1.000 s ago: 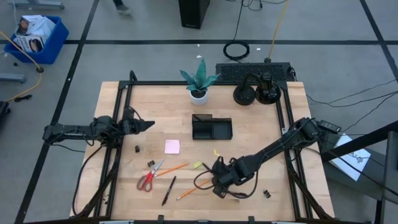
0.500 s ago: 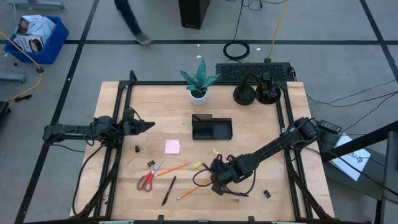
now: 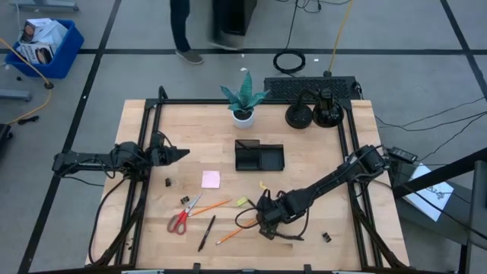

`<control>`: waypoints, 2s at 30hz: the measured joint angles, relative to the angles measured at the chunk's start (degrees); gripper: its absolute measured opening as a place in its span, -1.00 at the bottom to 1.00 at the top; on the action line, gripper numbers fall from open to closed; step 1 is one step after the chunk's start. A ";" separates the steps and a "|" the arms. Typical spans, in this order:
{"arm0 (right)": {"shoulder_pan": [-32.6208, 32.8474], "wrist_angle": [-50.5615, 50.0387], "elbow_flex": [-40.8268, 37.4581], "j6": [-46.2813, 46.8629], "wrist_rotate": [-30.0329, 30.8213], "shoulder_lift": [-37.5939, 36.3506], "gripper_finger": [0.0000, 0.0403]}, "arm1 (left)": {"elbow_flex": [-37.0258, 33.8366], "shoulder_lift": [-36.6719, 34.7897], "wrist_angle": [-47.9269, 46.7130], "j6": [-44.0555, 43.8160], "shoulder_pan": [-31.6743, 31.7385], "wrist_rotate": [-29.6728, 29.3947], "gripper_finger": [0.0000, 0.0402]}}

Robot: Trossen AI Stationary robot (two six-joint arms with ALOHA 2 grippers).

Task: Pick and place office supplies into organizer
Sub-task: Put the black pen into the black desk organizer

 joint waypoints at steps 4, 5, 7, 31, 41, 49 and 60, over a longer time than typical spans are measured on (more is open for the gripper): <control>0.04 0.07 0.00 1.36 0.07 0.44 -0.30 | 0.00 0.01 -0.07 -0.44 -0.01 0.69 -0.57; 0.04 -0.33 0.00 1.52 0.18 0.44 -0.30 | 0.00 0.01 -0.10 -0.55 -0.02 0.94 -0.57; 0.04 -0.65 0.02 1.21 0.17 0.44 -0.30 | 0.00 0.01 -0.05 -0.59 0.00 0.98 -0.57; 1.09 -1.25 0.11 -9.21 2.69 2.84 -0.81 | 0.00 -0.01 0.49 -0.26 0.01 0.02 -0.57; 0.61 -1.68 0.13 -12.46 5.10 3.12 -0.88 | 0.00 0.01 0.45 -1.49 -0.02 -0.04 -0.57; 0.02 -1.26 0.09 -11.10 6.52 2.60 -0.92 | 0.00 0.00 0.41 -1.53 -0.01 -0.15 -0.57; 0.28 -3.85 -0.22 -7.87 10.36 -0.64 -0.92 | 0.00 -0.02 0.41 -1.57 -0.01 -0.15 -0.57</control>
